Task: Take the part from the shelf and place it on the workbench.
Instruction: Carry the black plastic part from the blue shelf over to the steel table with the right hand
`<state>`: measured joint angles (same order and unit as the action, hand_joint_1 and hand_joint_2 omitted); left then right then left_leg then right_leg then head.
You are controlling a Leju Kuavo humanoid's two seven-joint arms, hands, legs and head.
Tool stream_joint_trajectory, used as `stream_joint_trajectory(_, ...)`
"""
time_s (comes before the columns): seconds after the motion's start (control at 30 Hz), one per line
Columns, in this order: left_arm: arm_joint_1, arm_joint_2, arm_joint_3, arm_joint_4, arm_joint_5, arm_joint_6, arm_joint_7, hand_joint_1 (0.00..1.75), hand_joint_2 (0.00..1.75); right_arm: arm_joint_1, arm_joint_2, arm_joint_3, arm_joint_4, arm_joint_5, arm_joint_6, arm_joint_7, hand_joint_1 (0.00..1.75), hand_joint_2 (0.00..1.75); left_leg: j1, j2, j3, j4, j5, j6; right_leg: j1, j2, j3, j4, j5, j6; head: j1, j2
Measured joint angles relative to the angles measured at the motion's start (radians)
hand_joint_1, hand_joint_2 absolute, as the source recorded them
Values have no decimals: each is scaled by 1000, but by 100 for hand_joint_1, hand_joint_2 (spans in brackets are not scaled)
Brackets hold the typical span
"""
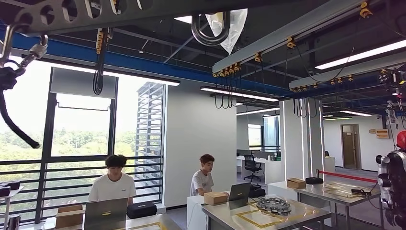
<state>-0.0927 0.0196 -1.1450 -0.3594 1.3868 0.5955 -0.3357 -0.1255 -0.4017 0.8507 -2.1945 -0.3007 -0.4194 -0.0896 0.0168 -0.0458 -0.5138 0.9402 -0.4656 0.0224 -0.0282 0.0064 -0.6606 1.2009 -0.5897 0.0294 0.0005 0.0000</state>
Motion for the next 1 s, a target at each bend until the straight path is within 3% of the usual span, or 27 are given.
stream_joint_trajectory(0.03,0,0,-3,0,1,0,0,0,175,-1,0,0,1,2,-1,5,175,175,4,0,1,4,-5,-5,-5,0,-10,11,10,7,-1,0)
stream_joint_trajectory(0.07,0,0,-5,0,1,-1,0,0,175,-3,0,1,1,5,-2,9,175,175,9,-1,1,10,-11,-12,-9,0,-1,-16,37,14,-1,0)
stream_joint_trajectory(0.13,0,1,-6,0,2,-1,-1,0,175,-9,0,1,2,8,-2,14,175,175,19,-4,0,32,-30,-31,-18,4,47,-120,94,28,-2,0)
stream_joint_trajectory(0.17,-1,2,-7,1,2,-1,-1,0,175,-11,0,2,2,10,-2,14,175,175,21,-4,-2,45,-41,-42,-19,9,67,-159,107,25,-4,0)
stream_joint_trajectory(0.23,-3,4,-8,1,2,-1,-2,0,175,-13,1,3,1,12,-2,14,175,175,19,-6,-4,56,-54,-56,-16,17,77,-173,97,3,-3,0)
stream_joint_trajectory(0.27,-3,4,-9,1,2,0,-2,0,175,-14,2,4,1,12,-3,14,175,175,19,-7,-3,58,-57,-60,-16,17,76,-171,94,-13,-2,0)
stream_joint_trajectory(0.33,-3,5,-10,1,3,0,-2,0,175,-16,3,4,1,13,-3,15,175,175,21,-1,0,64,-66,-66,-15,11,81,-167,86,-31,3,0)
stream_joint_trajectory(0.4,-5,5,-11,1,2,0,-2,0,175,-18,4,5,1,13,-3,14,175,175,19,19,-34,142,-104,-67,-11,3,90,-168,79,-45,7,0)
stream_joint_trajectory(0.47,-6,5,-12,1,2,0,-1,0,175,-18,5,6,1,13,-2,14,175,175,15,32,-113,287,-157,-61,-3,-5,99,-168,70,-54,10,0)
stream_joint_trajectory(0.5,-6,5,-12,1,2,0,-1,0,175,-18,5,7,1,13,-2,14,175,175,12,33,-151,346,-170,-56,3,-8,104,-169,65,-58,11,0)
stream_joint_trajectory(0.53,-6,5,-12,1,2,0,-1,0,175,-18,5,8,1,13,-1,15,175,175,7,34,-173,371,-162,-48,9,-10,110,-169,60,-60,12,0)
stream_joint_trajectory(0.57,-6,4,-12,1,2,0,-1,0,175,-18,5,9,1,13,-1,15,175,175,1,34,-177,357,-133,-36,15,-11,118,-169,54,-63,12,0)
stream_joint_trajectory(0.6,-6,4,-12,1,3,0,0,0,175,-18,5,9,1,12,-1,15,175,175,-8,34,-163,309,-89,-19,21,-12,129,-170,47,-65,13,0)
stream_joint_trajectory(0.67,-5,6,-12,2,3,1,1,0,175,-19,6,10,2,12,-1,15,175,175,-29,36,-122,193,-13,24,30,-15,151,-176,34,-66,10,0)
stream_joint_trajectory(0.73,-5,10,-12,2,3,3,1,0,175,-22,7,10,2,12,0,14,175,175,-46,39,-95,124,4,55,28,-17,162,-186,31,-58,8,1)
stream_joint_trajectory(0.8,-4,10,-13,1,4,3,1,0,175,-23,8,10,2,12,0,14,175,175,-50,38,-72,83,-5,60,24,-20,166,-190,40,-45,9,2)
stream_joint_trajectory(0.87,-3,9,-13,0,4,3,0,0,175,-24,9,10,2,10,-1,14,175,175,-42,35,-42,48,-7,52,24,-18,160,-167,33,-35,8,2)
stream_joint_trajectory(0.93,-3,7,-13,0,4,2,1,0,175,-25,9,11,2,8,2,11,175,175,-33,33,-21,34,-10,41,21,-12,110,-81,-6,-27,6,1)
stream_joint_trajectory(1.0,-3,4,-14,0,4,2,1,0,175,-24,9,12,3,4,5,9,175,175,-30,32,-11,35,-22,35,15,-10,29,29,-41,-14,2,0)
